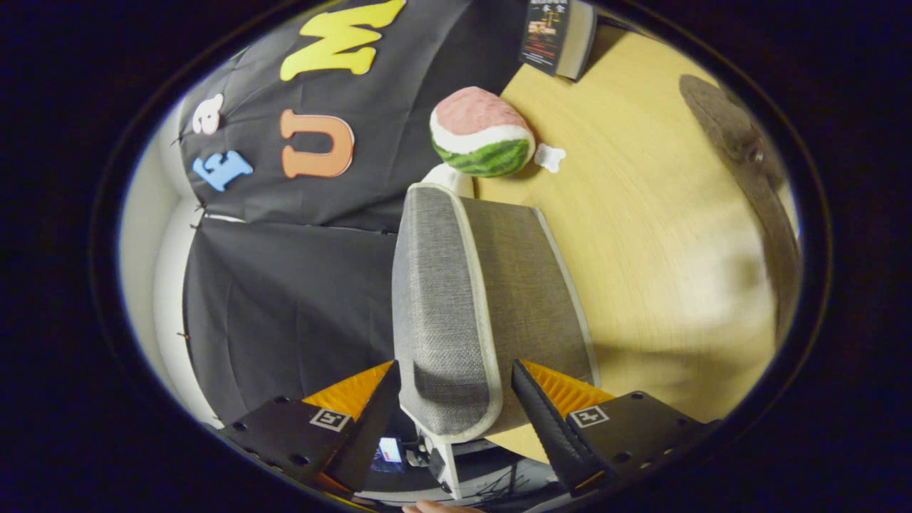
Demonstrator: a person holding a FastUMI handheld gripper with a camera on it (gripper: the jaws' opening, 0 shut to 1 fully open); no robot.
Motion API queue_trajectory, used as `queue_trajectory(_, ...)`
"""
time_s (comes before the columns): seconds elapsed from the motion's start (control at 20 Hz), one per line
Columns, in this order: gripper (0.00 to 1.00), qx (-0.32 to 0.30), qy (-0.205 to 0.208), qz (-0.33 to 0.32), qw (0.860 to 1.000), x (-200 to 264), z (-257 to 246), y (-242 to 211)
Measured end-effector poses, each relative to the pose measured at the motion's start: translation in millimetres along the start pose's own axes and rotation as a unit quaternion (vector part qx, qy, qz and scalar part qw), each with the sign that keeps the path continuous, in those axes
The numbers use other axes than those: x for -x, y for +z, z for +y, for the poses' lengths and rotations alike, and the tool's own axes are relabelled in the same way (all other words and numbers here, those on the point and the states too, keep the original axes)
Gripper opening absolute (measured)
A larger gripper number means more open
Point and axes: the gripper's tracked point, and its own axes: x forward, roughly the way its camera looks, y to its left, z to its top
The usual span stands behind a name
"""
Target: Open the storage box then place both shoes into the box .Put the left shoe in first, then the right shoe, with the right side of both shoes facing outward in a uniform manner.
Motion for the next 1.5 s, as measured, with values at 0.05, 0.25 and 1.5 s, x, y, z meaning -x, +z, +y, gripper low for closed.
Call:
queue_trajectory(0.05,0.95,-0.002,0.006,0.008,1.0,-1.3,3.2,-4.9)
queue_trajectory(0.25,0.94,0.019,-0.001,0.012,1.0,2.4,16.4,-11.9)
queue_trajectory(1.5,0.46,0.129,0.0,-0.026,0.991,-60.8,236.9,-69.4)
